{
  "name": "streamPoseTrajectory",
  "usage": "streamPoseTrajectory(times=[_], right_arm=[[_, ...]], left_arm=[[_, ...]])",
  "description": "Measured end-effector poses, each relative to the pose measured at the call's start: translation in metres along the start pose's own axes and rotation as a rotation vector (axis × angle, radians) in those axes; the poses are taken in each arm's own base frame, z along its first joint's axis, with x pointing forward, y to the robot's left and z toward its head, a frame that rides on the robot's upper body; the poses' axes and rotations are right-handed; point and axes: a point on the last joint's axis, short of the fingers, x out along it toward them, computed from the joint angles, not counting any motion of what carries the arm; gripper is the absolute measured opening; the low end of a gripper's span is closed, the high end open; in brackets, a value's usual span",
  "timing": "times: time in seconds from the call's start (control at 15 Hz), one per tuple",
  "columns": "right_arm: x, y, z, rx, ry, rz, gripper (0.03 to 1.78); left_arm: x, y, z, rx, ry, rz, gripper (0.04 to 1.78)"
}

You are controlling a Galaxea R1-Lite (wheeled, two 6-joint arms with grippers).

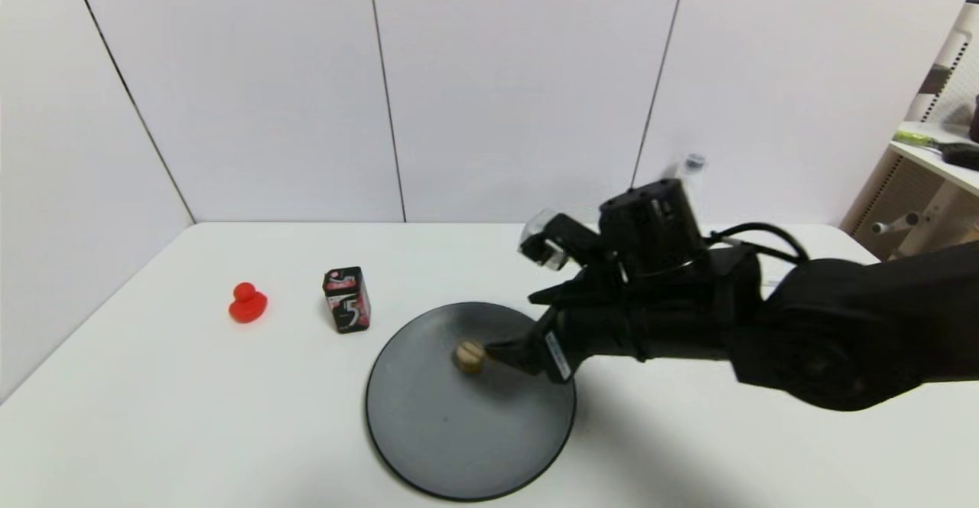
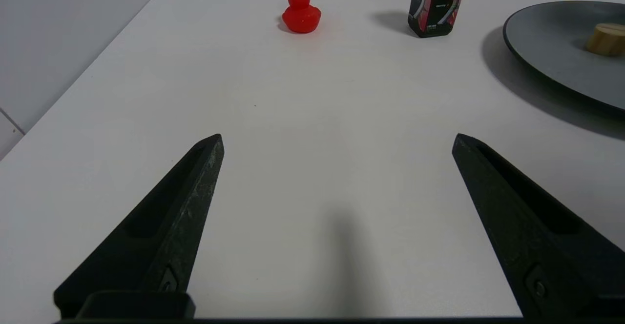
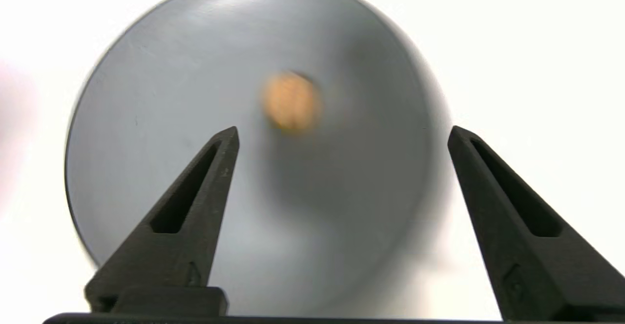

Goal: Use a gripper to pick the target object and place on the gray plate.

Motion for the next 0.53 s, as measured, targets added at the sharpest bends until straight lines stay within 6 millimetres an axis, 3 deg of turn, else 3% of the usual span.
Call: streamPoseTrajectory(times=[0.33, 0.53], right_arm=[[-0.089, -0.056, -0.016, 0.15, 0.017, -0.223, 1.59], [-0.138, -0.059, -0.029, 0.206, -0.034, -0.326, 1.63]], left_arm=[[0.0, 0.0, 0.0, 0.0, 0.0, 0.0, 1.69], [0.0, 0.0, 0.0, 0.0, 0.0, 0.0, 1.69]])
